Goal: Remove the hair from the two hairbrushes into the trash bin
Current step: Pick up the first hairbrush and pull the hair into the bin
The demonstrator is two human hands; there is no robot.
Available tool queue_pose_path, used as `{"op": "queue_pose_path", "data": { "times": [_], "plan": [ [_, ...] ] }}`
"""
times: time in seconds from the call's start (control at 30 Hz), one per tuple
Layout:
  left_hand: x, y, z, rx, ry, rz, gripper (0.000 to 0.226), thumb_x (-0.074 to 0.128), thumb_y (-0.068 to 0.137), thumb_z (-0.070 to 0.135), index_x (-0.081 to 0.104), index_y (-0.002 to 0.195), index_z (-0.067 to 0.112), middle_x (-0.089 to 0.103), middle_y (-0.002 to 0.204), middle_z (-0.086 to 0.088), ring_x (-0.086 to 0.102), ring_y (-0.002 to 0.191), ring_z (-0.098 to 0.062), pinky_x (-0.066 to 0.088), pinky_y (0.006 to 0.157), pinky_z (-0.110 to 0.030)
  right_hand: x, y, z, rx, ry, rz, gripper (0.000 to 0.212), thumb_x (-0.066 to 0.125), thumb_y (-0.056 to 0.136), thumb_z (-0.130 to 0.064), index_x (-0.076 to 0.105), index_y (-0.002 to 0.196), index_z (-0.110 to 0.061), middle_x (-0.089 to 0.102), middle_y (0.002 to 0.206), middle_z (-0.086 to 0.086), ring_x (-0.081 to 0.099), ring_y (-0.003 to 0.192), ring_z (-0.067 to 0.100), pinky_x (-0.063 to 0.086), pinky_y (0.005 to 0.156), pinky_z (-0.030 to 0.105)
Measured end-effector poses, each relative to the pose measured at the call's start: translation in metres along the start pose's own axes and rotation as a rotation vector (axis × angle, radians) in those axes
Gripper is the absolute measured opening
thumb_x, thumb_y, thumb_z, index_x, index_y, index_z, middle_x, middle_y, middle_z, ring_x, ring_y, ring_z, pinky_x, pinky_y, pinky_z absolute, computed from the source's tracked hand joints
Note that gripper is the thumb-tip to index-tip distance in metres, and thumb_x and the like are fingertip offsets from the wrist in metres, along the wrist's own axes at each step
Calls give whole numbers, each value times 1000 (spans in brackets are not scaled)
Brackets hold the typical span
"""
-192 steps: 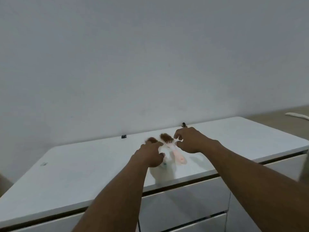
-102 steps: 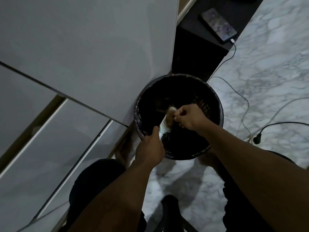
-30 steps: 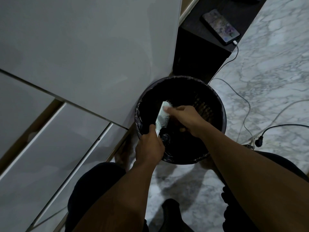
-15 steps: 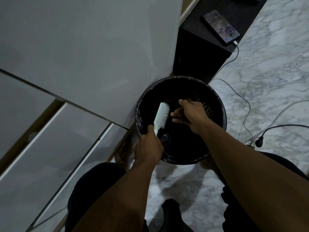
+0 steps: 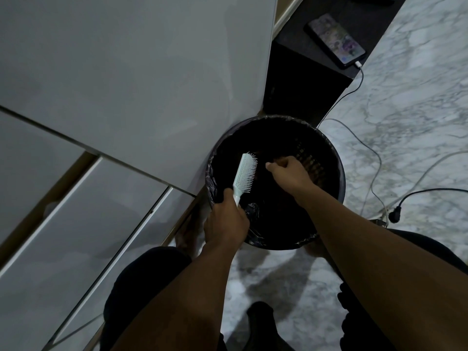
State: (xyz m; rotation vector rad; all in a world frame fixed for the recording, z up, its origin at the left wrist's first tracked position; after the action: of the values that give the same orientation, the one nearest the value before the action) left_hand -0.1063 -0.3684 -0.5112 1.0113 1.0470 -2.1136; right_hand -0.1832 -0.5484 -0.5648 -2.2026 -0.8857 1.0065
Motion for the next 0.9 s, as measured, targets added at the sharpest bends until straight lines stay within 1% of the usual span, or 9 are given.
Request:
{"op": "queue_pose_path", "data": {
  "times": [0.13, 0.2, 0.27, 0.37, 0.43, 0.53, 0.7, 0.83, 0.9],
  "plan": [
    [0, 1, -1, 4, -19, 4, 32, 50, 98, 23, 43, 129, 17, 64, 102, -12, 63, 94, -36, 40, 67, -36, 1, 1, 5, 23, -193, 3, 68, 62, 84, -52, 47, 143, -20, 41, 149, 15, 43, 134, 40, 41, 111, 48],
    [1, 2, -1, 14, -30, 6, 30, 50, 98, 23, 44, 127, 18, 62, 96, -10, 63, 90, -36, 40, 65, -36, 4, 0, 2, 7, -38, -24, 56, 64, 89, -48, 57, 133, -13, 57, 136, 11, 57, 119, 32, 49, 101, 43],
    [4, 3, 0, 40, -47, 5, 29, 51, 97, 25, 43, 124, 19, 62, 92, -7, 62, 84, -34, 41, 61, -35, 18, -7, 0, 66, 235, -159, 47, 66, 90, -49, 62, 117, -12, 66, 114, 5, 63, 99, 21, 53, 88, 42],
    [8, 4, 0, 80, -85, -1, 26, 51, 97, 27, 42, 121, 22, 64, 92, -9, 61, 76, -32, 45, 59, -35, 33, -10, -3, 83, 438, -283, 47, 66, 93, -44, 66, 115, -3, 71, 100, 9, 69, 92, 24, 58, 89, 46],
    [10, 4, -2, 79, -104, -6, 25, 51, 97, 27, 43, 120, 22, 63, 92, -9, 61, 76, -32, 46, 60, -36, 31, -10, -8, 8, 469, -233, 38, 67, 95, -34, 68, 100, 3, 71, 86, 15, 72, 76, 26, 63, 75, 41],
    [12, 5, -3, 92, -130, -15, 21, 52, 96, 27, 43, 115, 21, 63, 90, -10, 62, 75, -32, 51, 60, -39, 22, -7, -11, -90, 391, -96, 28, 70, 94, -22, 64, 75, -2, 66, 68, 12, 66, 59, 21, 59, 55, 33],
    [15, 5, -1, 102, -154, -27, 19, 51, 96, 28, 43, 112, 23, 62, 87, -10, 62, 73, -32, 55, 61, -43, 17, -6, -12, -165, 289, 41, 28, 64, 97, -22, 63, 73, -9, 68, 65, 9, 68, 58, 19, 57, 57, 30],
    [15, 8, -10, -17, -188, -13, 24, 52, 96, 24, 47, 118, 17, 61, 94, -12, 62, 83, -34, 54, 69, -43, 10, -3, -4, -73, 490, 147, 31, 40, 106, -29, 56, 86, -12, 69, 67, 12, 67, 56, 24, 57, 57, 34],
    [15, 9, -12, -31, -197, -14, 22, 52, 96, 23, 47, 116, 16, 61, 95, -13, 63, 84, -34, 55, 72, -45, 5, 1, -6, -114, 419, 161, 33, 45, 103, -35, 60, 88, -9, 68, 69, 8, 65, 59, 21, 56, 61, 36]
  ]
}}
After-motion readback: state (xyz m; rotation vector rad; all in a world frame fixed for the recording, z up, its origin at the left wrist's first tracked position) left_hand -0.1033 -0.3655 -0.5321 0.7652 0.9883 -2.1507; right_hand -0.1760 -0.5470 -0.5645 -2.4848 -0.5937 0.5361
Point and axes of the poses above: each hand's wrist, its own y-axis towards the middle knuckle, its own x-axis out of the palm, z = x × y, the point moved 7 cm from there along y, towards the middle knuckle
